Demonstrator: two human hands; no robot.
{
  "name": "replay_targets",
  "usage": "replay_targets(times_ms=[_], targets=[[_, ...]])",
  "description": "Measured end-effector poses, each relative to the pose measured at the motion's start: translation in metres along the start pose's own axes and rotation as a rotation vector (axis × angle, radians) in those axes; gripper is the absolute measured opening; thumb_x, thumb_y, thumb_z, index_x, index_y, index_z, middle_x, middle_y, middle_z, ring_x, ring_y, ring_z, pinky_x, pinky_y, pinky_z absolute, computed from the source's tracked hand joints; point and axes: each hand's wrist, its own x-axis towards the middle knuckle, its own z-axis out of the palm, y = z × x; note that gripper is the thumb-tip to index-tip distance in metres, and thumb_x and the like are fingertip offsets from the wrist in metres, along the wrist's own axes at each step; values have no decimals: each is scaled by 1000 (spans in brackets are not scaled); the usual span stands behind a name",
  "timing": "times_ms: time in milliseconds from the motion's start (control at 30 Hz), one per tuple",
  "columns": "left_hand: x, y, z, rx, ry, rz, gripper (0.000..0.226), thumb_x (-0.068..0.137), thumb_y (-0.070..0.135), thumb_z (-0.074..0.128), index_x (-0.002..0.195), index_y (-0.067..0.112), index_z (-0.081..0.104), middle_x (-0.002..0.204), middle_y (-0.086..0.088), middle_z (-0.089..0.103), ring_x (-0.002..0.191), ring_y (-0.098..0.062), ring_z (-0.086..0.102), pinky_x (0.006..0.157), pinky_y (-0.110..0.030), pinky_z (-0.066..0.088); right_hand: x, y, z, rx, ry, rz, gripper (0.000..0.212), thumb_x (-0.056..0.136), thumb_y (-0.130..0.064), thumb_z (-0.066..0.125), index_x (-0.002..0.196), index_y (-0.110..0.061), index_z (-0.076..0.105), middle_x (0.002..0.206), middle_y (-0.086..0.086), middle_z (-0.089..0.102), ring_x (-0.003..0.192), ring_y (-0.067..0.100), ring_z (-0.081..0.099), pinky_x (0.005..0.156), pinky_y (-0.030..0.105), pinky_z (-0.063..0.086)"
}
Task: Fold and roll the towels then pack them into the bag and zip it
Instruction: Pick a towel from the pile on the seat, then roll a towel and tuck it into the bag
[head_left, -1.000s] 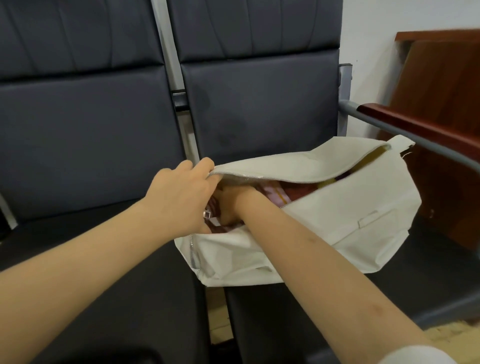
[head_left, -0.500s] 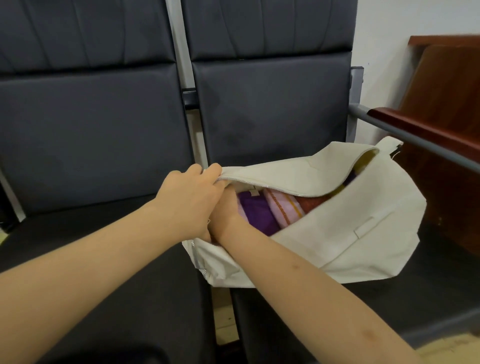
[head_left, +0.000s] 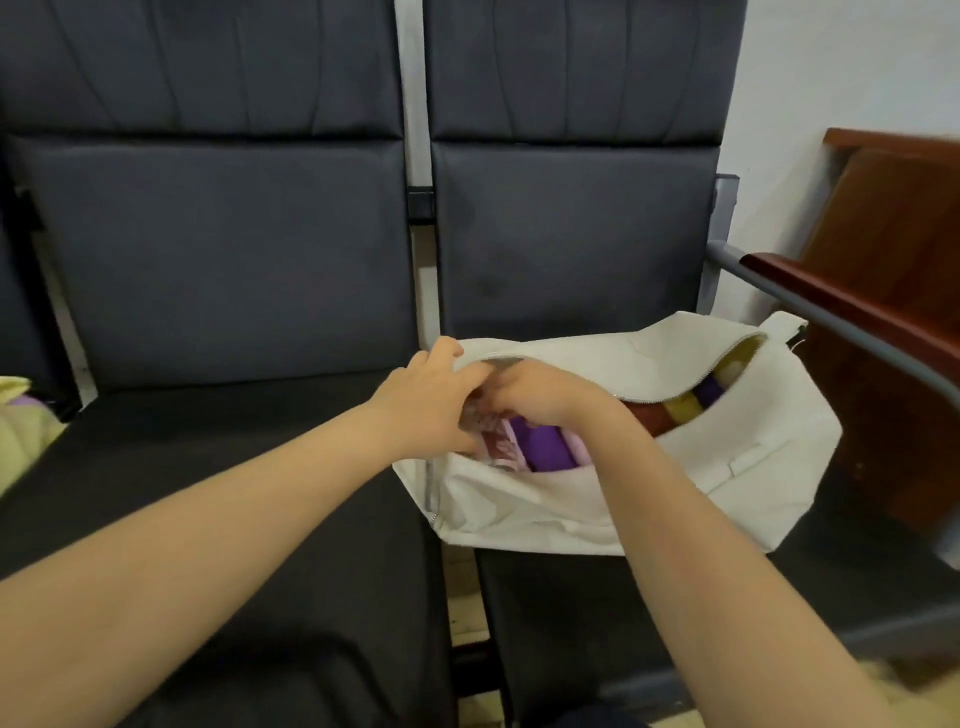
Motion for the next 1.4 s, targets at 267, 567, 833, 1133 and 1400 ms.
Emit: replay_targets(times_ms=[267, 567, 833, 1133, 1400], targets=[[-58, -28, -21, -137, 350, -112, 34, 84, 31, 63, 113, 13, 60, 123, -2, 49, 100, -21, 54, 85, -40, 47, -25, -99, 0, -266, 242, -100, 8, 95, -14, 45, 88, -16, 46, 84, 1, 52, 70, 18, 50, 58, 29, 37], [-188, -164, 11, -33, 225, -563, 37, 89, 33, 52, 119, 13, 50, 116, -6, 48, 99, -25, 53, 81, -38, 44, 15, -259, 124, -216, 142, -381, 7, 95, -14, 45, 87, -15, 45, 93, 4, 55, 74, 18, 50, 59, 32, 39], [-299, -289, 47, 35, 233, -896, 35, 93, 24, 53, 124, 12, 44, 124, -8, 46, 105, -24, 55, 72, -31, 42, 38, -395, 231, -57, -9, -500, 18, 96, -18, 41, 108, -12, 53, 111, 9, 56, 88, 24, 54, 69, 36, 43], [-322, -350, 94, 43, 329, -1097, 17, 97, 25, 41, 86, 16, 50, 88, -2, 60, 73, -18, 60, 55, -30, 42, 63, -414, 294, -18, -75, -443, 47, 95, -20, 48, 139, -17, 33, 133, 7, 39, 104, 29, 56, 80, 40, 50], [-269, -294, 44, -827, 965, -622, 31, 91, 29, 44, 77, 2, 51, 84, -10, 53, 84, -22, 52, 79, -36, 44, 79, -399, 264, 822, 106, -402, 31, 94, -25, 56, 122, -13, 55, 109, 4, 62, 96, 14, 60, 84, 26, 51]])
